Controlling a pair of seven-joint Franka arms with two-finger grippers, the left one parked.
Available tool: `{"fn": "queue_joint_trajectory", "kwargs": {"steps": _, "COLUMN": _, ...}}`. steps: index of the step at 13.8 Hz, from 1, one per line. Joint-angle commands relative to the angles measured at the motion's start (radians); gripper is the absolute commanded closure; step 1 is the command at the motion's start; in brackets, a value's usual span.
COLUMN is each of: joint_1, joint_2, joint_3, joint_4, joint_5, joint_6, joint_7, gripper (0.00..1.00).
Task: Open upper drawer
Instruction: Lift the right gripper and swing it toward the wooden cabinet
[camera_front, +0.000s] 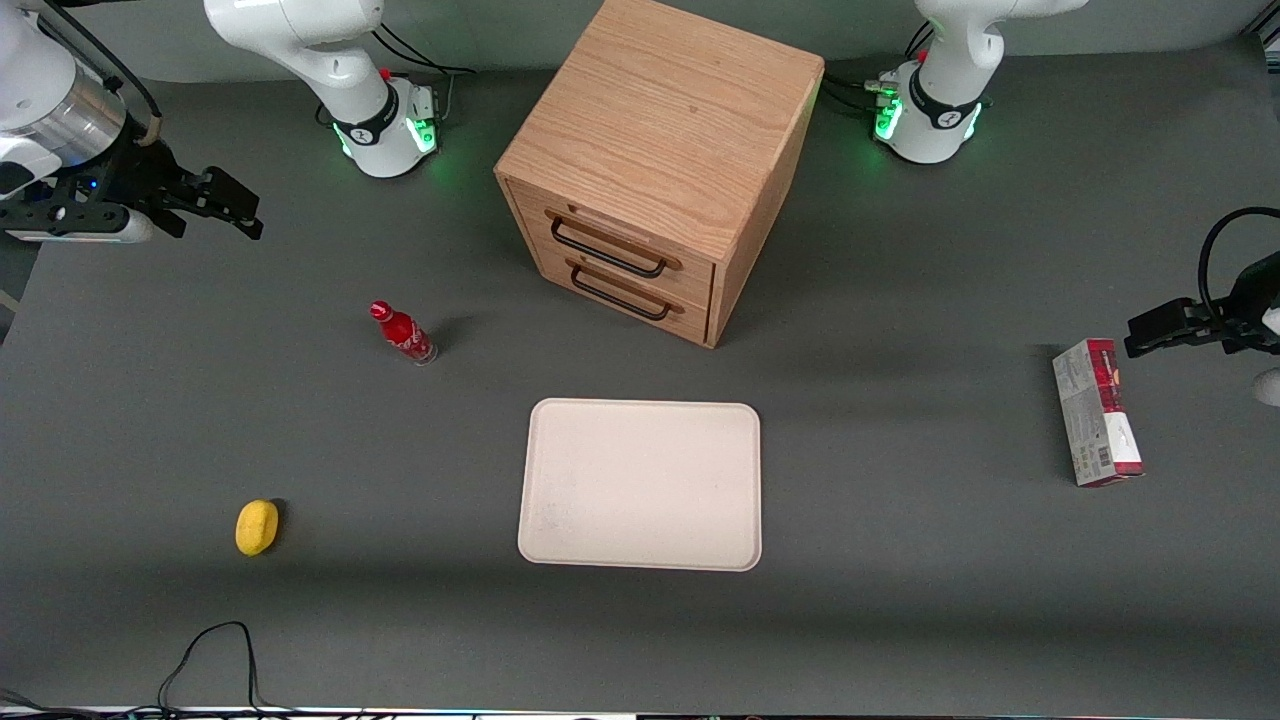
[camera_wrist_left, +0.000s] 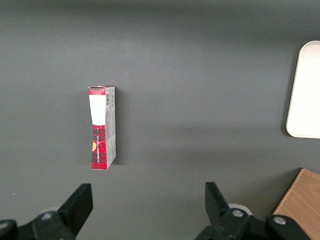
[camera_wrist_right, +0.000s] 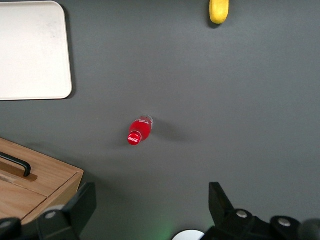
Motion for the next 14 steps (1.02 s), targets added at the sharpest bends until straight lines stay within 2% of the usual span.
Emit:
{"fn": "queue_joint_trajectory", "kwargs": {"steps": 1, "joint_1": 0.005, "joint_2": 0.014, "joint_3": -0.004, "joint_4": 0.019, "joint_5": -0.004, "joint_6": -0.024, "joint_7": 0.000, "gripper": 0.00}}
{"fn": "queue_joint_trajectory", "kwargs": {"steps": 4, "joint_1": 0.005, "joint_2": 0.089, "joint_3": 0.004, "joint_4": 0.087, "joint_5": 0.014, "joint_6": -0.025, "joint_7": 0.001, "gripper": 0.00}}
{"fn": "queue_joint_trajectory", "kwargs": {"steps": 7, "joint_1": 0.008, "joint_2": 0.222, "joint_3": 0.111, "joint_4": 0.250, "joint_5": 0.106, "joint_6": -0.035, "joint_7": 0.047, "gripper": 0.00}}
{"fn": "queue_joint_trajectory", "kwargs": {"steps": 12, "joint_1": 0.010, "joint_2": 0.439, "joint_3": 0.465, "joint_4": 0.503, "joint_5": 0.106, "joint_6": -0.066, "joint_7": 0.031, "gripper": 0.00}}
{"fn": "queue_joint_trajectory", "kwargs": {"steps": 14, "joint_1": 0.010, "joint_2": 0.477, "joint_3": 0.574, "joint_4": 0.516, "joint_5": 0.110, "joint_6": -0.066, "joint_7": -0.126, "gripper": 0.00}}
